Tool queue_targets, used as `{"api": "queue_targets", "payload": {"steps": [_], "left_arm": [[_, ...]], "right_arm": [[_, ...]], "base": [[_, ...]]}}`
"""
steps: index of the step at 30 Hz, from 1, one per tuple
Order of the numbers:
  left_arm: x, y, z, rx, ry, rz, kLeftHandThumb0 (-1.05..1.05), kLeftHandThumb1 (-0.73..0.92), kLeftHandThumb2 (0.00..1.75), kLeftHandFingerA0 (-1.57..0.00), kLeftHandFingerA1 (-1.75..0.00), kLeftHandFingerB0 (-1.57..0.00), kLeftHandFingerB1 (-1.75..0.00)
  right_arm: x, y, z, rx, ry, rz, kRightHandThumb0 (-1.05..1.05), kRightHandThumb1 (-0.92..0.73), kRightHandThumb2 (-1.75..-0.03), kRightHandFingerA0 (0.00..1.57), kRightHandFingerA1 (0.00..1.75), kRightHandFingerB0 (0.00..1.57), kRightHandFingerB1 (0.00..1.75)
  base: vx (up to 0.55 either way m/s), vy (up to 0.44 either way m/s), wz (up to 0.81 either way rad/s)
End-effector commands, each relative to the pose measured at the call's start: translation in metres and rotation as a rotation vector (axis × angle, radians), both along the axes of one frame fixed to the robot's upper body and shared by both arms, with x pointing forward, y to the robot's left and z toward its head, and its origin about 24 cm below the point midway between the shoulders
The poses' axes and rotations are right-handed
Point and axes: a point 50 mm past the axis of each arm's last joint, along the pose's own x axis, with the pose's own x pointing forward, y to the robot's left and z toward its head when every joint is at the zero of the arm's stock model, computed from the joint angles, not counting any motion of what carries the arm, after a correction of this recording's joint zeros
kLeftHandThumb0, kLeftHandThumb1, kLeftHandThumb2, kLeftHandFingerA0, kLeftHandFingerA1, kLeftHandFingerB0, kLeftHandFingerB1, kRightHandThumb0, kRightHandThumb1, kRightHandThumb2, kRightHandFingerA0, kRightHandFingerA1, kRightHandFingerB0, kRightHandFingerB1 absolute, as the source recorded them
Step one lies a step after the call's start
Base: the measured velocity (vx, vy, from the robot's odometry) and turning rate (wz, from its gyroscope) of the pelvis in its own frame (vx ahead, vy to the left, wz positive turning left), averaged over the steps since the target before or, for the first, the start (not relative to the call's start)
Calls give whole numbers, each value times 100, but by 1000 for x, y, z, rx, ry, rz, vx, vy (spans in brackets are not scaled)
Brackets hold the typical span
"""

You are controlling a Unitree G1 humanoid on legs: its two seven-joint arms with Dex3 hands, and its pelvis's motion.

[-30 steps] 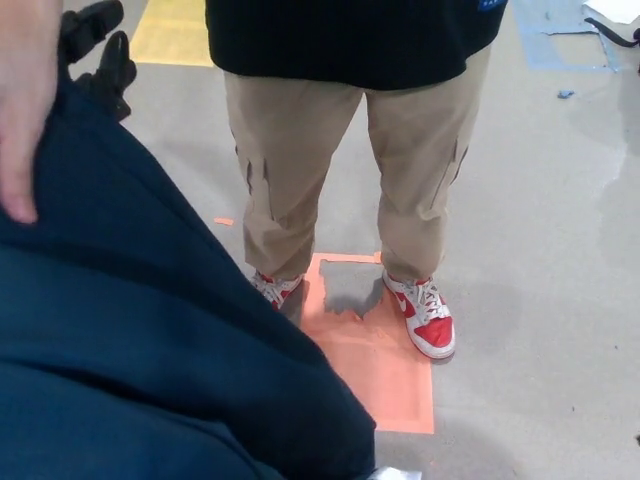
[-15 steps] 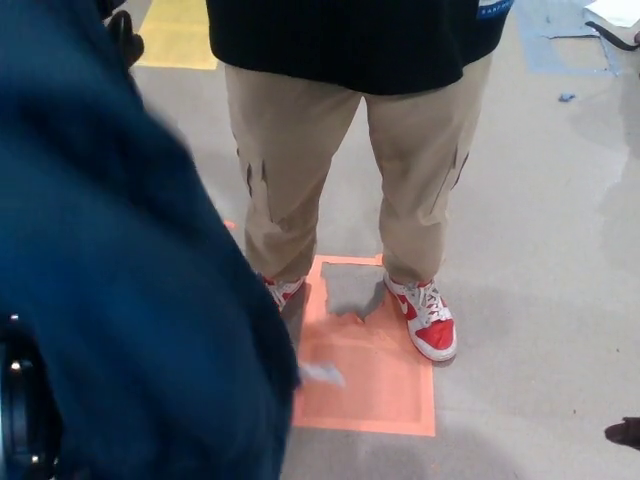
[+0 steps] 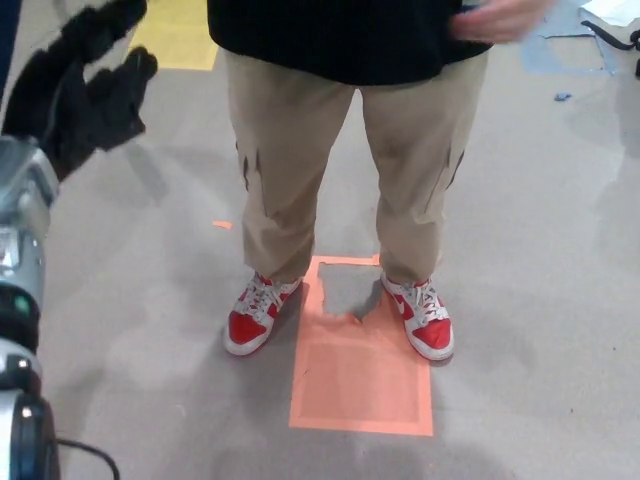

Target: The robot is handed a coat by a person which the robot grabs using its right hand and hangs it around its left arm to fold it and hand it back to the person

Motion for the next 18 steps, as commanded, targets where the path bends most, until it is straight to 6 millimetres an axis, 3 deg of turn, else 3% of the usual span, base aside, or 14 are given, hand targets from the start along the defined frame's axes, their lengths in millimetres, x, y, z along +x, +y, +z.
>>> {"api": "queue_targets", "payload": {"steps": [1, 2, 3, 4, 5, 7, 8, 9, 10, 12, 13, 14, 16, 18], "left_arm": [[-22, 9, -51, -27, 114, -1, -71, 67, 101, -4, -38, -4, -34], [-26, 11, -60, 8, 149, 13, -71, 67, 101, -4, -38, -4, -34], [-30, 13, -67, 25, 171, 20, -72, 86, 67, -12, -26, -9, -24], [-36, 16, -77, 14, 204, 34, -72, 84, 67, -11, -26, -10, -25], [-40, 17, -85, 15, 226, 43, -71, 67, 102, -3, -37, -3, -33], [-56, 23, -111, 22, 307, 67, -79, 71, 102, -7, -33, -6, -30], [-60, 24, -117, 5, 329, 79, -71, 66, 102, -2, -35, -2, -33], [-71, 27, -132, -31, 379, 112, -71, 66, 100, -3, -37, -2, -35], [-77, 29, -140, -37, 398, 128, -70, 66, 98, -4, -41, -1, -40], [-99, 35, -161, 44, 459, 154, -73, 71, 101, -5, -44, -2, -40], [-107, 39, -169, 140, 499, 178, -35, 58, 112, 0, -48, 0, -47], [-114, 43, -175, 158, 529, 195, -80, 75, 103, -7, -43, -7, -41], [-147, 59, -197, 159, 641, 285, -71, 70, 101, -10, -46, -1, -40], [-184, 69, -217, 106, 746, 315, -68, 72, 104, -2, -36, -2, -34]], "right_arm": [[9, 2, 5, -19, -126, -48, -32, -58, -108, 0, 48, 0, 47], [10, 2, 7, -8, -139, -60, -32, -58, -108, 0, 48, 0, 47], [12, 3, 7, -2, -150, -68, -32, -59, -108, 0, 48, 0, 46], [17, 5, 10, 1, -169, -73, -32, -59, -109, 0, 47, 0, 46], [21, 6, 12, 3, -190, -80, -55, -81, -67, 19, 32, 21, 30], [32, 11, 19, 38, -245, -126, -54, -81, -67, 20, 31, 21, 30], [34, 12, 20, 46, -251, -131, -55, -81, -67, 19, 31, 21, 30], [34, 18, 17, 52, -252, -123, -29, -56, -107, 6, 49, 6, 48], [32, 21, 15, 51, -252, -108, -29, -55, -107, 8, 50, 8, 49], [18, 25, 2, 34, -216, -52, -30, -56, -108, 8, 50, 7, 49], [12, 26, -2, 37, -201, -53, -60, -84, -65, 23, 31, 20, 29], [8, 26, -5, 43, -190, -52, -61, -85, -66, 22, 31, 21, 29], [-10, 26, -17, 52, -141, -31, -63, -87, -67, 24, 31, 22, 29], [-33, 22, -28, 81, -102, -57, -62, -87, -66, 23, 31, 21, 29]], "base": [[0, 0, 0], [0, 0, 0], [0, 0, 0], [0, 0, 0], [0, 0, 0], [0, 0, 0], [0, 0, 0], [0, 0, 0], [0, 0, 0], [0, 0, 0], [0, 0, 0], [0, 0, 0], [0, 0, 0], [0, 0, 0]]}}
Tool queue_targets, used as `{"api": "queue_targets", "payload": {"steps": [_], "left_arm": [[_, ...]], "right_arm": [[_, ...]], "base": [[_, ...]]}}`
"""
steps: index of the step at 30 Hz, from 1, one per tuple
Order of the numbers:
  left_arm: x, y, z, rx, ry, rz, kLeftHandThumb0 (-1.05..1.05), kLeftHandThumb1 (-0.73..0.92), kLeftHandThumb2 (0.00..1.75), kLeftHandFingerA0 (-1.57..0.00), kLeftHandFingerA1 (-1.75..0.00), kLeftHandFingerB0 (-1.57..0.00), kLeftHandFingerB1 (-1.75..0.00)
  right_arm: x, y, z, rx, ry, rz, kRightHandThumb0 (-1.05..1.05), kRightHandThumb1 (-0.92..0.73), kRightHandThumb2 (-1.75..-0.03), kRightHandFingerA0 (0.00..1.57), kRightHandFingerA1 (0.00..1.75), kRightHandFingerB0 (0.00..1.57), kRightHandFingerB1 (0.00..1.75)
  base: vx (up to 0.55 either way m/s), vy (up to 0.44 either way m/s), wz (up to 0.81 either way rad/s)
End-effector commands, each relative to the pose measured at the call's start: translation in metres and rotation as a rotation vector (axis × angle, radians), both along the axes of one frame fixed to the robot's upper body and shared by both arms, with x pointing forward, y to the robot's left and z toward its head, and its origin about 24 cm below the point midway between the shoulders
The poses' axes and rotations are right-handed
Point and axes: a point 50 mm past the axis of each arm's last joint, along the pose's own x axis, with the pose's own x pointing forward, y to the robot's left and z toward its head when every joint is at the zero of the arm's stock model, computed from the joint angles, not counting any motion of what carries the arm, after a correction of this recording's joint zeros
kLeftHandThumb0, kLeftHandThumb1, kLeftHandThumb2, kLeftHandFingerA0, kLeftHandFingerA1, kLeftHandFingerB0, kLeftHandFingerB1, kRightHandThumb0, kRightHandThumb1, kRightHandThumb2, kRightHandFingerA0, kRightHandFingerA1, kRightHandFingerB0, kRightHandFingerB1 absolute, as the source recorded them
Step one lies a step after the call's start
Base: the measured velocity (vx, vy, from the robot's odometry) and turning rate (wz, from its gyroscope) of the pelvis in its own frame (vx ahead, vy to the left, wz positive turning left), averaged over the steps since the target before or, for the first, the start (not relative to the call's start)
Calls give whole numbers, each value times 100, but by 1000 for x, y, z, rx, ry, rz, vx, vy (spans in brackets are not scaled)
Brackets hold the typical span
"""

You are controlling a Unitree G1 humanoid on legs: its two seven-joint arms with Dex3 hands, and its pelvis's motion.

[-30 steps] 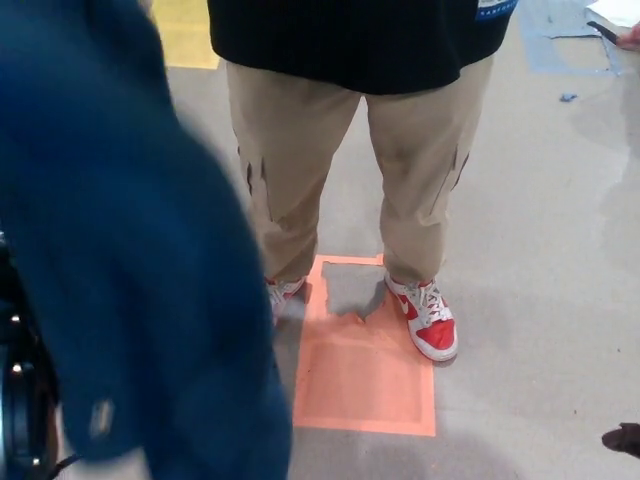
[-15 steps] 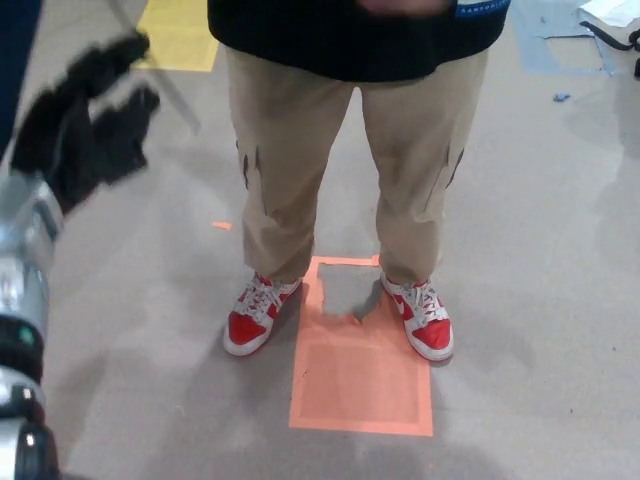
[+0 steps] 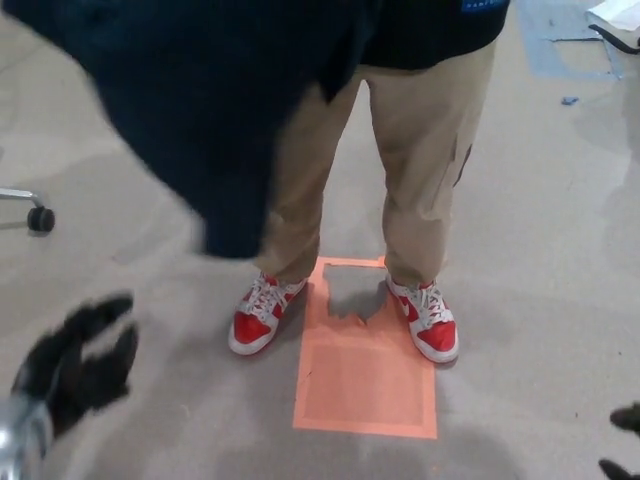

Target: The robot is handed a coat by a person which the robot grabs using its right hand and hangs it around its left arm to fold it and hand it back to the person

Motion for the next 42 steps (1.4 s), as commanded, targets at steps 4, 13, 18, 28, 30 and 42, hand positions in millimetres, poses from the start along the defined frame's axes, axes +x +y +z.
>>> {"api": "queue_targets", "payload": {"steps": [4, 13, 18, 28, 30, 42], "left_arm": [[-80, 36, -38, 85, 218, 154, -70, 73, 107, -2, -37, -5, -36], [-85, 41, -39, 121, 249, 160, -35, 57, 112, 0, -48, 0, -47], [-85, 44, -38, 108, 223, 224, -34, 57, 111, -1, -47, -1, -47], [-78, 44, -33, 98, 182, 212, -34, 59, 112, 0, -48, 0, -47], [-77, 44, -33, 84, 184, 218, -34, 59, 112, 0, -48, 0, -47], [-76, 44, -32, 74, 171, 224, -34, 59, 111, 0, -47, 0, -47]], "right_arm": [[-54, -9, -26, 61, 88, -53, -64, -87, -66, 26, 32, 23, 29], [-49, 0, -27, 121, 68, -47, -64, -86, -66, 31, 33, 23, 30], [-48, 0, -25, 143, 60, -59, -62, -86, -65, 31, 34, 24, 30], [-42, -3, -23, 172, 74, -85, -62, -83, -65, 29, 32, 24, 29], [-42, -3, -23, 175, 75, -87, -60, -83, -65, 28, 32, 24, 29], [-39, -2, -21, 183, 83, -66, -59, -86, -66, 28, 33, 27, 30]], "base": [[0, 0, 0], [0, 0, 0], [33, 0, 1], [0, 0, 0], [0, 0, 0], [0, 0, 0]]}}
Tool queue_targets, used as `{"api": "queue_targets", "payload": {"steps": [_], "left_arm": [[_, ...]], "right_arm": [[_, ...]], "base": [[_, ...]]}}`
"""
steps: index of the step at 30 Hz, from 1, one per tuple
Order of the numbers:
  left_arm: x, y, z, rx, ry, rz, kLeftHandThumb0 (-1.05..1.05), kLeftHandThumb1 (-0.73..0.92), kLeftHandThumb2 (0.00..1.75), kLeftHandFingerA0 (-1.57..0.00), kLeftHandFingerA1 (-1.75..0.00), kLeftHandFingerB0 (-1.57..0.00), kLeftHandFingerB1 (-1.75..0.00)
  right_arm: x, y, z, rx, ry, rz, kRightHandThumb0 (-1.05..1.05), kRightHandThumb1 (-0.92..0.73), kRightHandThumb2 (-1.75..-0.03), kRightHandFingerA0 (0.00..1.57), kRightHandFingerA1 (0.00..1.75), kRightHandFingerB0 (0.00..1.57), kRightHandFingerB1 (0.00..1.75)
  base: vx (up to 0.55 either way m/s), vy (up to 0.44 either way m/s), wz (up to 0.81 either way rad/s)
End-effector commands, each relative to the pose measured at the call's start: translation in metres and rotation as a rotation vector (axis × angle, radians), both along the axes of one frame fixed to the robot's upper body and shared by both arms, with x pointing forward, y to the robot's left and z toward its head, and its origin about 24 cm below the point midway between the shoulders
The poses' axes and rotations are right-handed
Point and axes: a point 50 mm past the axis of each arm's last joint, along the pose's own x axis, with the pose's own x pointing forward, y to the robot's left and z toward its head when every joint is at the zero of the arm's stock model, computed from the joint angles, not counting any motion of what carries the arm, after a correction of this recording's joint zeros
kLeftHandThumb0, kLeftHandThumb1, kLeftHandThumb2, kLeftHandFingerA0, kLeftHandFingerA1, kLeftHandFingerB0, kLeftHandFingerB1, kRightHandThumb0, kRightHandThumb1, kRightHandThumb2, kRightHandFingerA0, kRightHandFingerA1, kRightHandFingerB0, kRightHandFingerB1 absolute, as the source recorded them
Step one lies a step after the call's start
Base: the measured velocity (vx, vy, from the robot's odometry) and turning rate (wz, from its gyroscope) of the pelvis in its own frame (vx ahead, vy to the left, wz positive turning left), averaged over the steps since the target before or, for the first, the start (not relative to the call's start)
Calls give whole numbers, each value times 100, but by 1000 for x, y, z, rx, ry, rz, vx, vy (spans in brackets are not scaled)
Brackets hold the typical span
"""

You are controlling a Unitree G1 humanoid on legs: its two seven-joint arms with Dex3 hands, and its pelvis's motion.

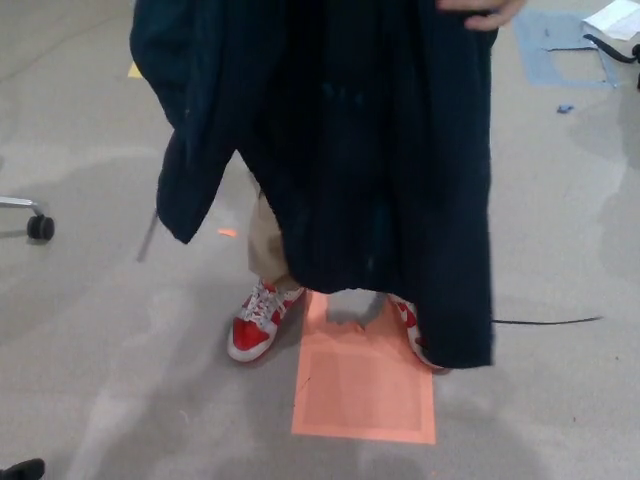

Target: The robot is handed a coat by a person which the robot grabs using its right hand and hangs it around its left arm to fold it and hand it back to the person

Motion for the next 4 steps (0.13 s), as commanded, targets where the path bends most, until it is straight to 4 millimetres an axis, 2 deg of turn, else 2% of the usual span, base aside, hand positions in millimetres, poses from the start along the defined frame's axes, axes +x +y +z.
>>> {"api": "queue_targets", "payload": {"steps": [1, 4], "left_arm": [[3, 8, 6, 23, -26, 7, -34, 59, 111, 0, -47, 0, -46], [3, 8, 6, 27, -19, 5, -35, 58, 111, 0, -47, 0, -46]], "right_arm": [[1, -5, 3, 4, 8, -9, -58, -86, -66, 28, 32, 26, 30], [2, -5, 3, 6, 6, -4, -58, -85, -66, 28, 33, 27, 31]], "base": [[0, 0, 0], [0, 0, 0]]}}
